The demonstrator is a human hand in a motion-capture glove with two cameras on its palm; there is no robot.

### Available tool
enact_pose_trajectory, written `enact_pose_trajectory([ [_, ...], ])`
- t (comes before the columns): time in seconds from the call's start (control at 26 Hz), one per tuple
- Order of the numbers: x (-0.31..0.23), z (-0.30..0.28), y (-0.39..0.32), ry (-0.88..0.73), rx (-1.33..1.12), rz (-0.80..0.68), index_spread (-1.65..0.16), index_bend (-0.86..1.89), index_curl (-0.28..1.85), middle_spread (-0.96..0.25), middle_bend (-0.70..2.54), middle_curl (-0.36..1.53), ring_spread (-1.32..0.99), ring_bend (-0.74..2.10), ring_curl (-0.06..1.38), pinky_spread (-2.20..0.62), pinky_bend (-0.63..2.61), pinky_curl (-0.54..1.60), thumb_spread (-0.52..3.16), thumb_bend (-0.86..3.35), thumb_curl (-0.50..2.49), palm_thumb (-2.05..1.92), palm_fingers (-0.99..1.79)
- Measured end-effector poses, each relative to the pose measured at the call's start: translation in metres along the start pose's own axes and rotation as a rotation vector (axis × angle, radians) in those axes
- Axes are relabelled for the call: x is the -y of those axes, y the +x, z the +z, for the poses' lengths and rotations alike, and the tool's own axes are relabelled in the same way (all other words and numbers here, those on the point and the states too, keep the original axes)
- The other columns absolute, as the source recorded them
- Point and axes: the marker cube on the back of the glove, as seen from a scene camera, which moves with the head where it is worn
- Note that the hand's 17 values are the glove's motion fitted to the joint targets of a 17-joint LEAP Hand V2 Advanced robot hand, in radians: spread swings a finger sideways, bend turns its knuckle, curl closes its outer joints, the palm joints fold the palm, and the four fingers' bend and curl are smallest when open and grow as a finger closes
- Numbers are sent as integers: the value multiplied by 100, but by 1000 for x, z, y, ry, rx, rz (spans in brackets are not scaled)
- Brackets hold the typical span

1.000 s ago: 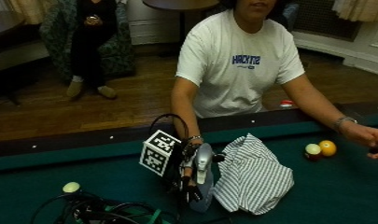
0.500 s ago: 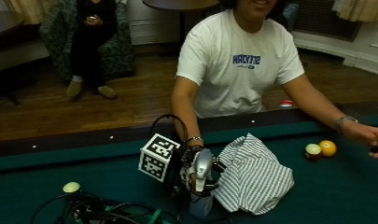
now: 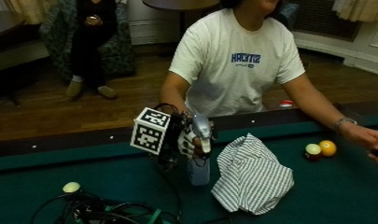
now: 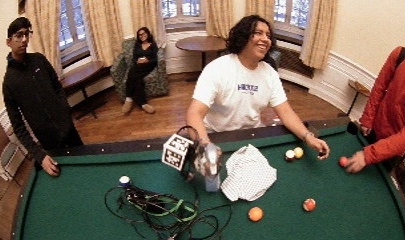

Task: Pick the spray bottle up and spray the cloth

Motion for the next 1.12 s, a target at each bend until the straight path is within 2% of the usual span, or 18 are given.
enact_pose_trajectory([
  [0.23, -9, -35, -58, -180, 28, -13, -27, 40, 44, -20, 67, 56, -21, 82, 47, -31, 53, 41, 57, 3, 60, 92, 143],
  [0.65, 2, -88, -148, -364, -31, -6, -27, 41, 49, -21, 70, 57, -21, 83, 48, -31, 54, 42, 48, -2, 67, 95, 141],
  [1.12, 13, -23, -167, -720, -338, 324, -27, 40, 53, -21, 71, 57, -21, 84, 49, -31, 54, 43, 45, -2, 72, 95, 140],
])
